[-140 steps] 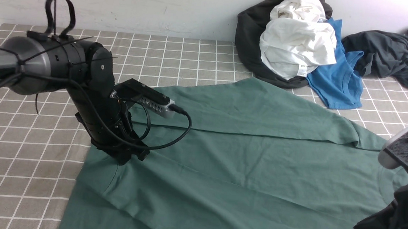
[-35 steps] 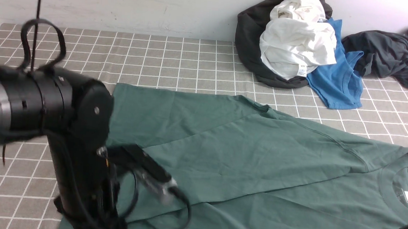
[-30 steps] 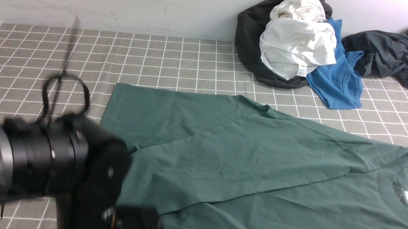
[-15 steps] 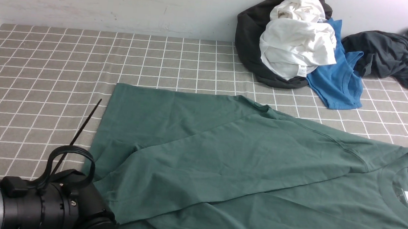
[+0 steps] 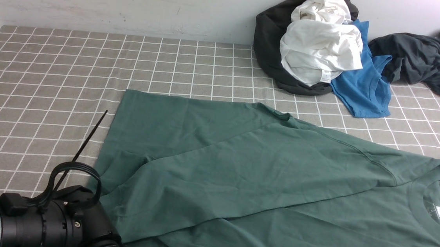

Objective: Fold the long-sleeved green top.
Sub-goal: Use both arms simultaneously to clamp the lower edge of the clothing fabric

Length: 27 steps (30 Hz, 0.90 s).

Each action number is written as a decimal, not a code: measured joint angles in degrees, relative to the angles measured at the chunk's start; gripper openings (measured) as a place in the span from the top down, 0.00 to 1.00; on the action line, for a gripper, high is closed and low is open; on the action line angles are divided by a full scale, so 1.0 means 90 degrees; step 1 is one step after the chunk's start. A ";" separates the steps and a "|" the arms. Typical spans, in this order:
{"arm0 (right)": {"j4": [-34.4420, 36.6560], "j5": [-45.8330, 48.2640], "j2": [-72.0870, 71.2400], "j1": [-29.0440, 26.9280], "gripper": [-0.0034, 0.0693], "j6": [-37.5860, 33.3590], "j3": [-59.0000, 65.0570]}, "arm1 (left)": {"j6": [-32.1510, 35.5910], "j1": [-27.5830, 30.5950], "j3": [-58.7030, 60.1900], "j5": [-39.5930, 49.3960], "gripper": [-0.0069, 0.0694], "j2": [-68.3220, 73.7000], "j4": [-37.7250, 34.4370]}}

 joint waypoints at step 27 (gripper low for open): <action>-0.0529 -0.1859 0.0754 0.0000 0.18 -0.2447 0.1664 | -0.0491 0.0413 -0.0356 0.1040 0.91 -0.0778 -0.0196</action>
